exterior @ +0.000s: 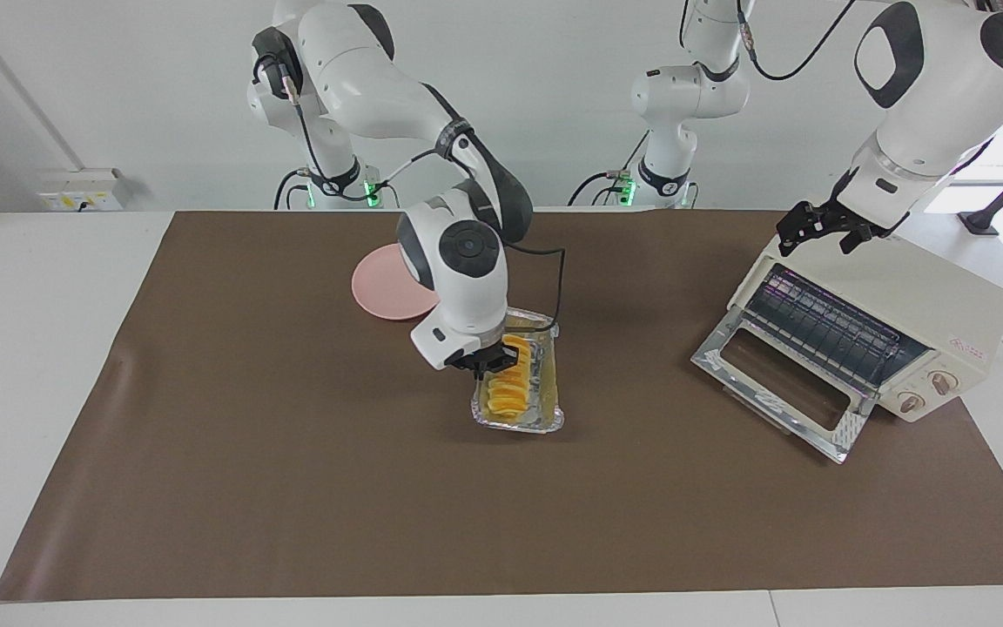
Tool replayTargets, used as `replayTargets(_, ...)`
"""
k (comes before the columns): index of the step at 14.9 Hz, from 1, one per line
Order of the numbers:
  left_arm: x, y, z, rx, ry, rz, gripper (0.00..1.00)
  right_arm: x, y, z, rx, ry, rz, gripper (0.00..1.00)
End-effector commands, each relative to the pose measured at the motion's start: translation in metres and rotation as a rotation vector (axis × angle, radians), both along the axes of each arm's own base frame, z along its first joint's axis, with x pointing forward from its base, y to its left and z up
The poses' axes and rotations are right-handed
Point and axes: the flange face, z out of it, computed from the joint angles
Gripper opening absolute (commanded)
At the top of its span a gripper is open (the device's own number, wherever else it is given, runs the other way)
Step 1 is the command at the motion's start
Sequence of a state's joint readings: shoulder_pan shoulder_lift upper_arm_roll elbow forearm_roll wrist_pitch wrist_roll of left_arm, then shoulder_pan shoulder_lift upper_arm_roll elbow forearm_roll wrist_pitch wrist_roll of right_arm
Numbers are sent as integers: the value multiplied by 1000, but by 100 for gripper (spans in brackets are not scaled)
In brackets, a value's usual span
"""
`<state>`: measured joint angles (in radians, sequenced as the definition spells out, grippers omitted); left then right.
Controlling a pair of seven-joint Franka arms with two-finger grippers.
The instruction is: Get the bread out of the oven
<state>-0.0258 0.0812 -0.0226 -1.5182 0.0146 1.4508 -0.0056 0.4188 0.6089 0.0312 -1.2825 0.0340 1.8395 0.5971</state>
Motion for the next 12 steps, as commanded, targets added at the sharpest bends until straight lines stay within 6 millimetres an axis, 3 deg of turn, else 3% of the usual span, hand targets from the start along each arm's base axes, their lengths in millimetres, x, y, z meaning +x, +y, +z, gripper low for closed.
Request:
replayTargets(1,-4,1,4,3,-12,-7,100,26,-51,4,36,5,13,0)
replayTargets(5,-6,2,-1,5,-1,-7,100,51,-129,1,52,-2,49,0)
replayTargets(7,-6,-2,-1,5,0,-14,100,54,-144,-6,59,-8,103,0)
replayTargets(12,-6,0,0,6,0,-5,100,50,-179,-49,97,7,132,0)
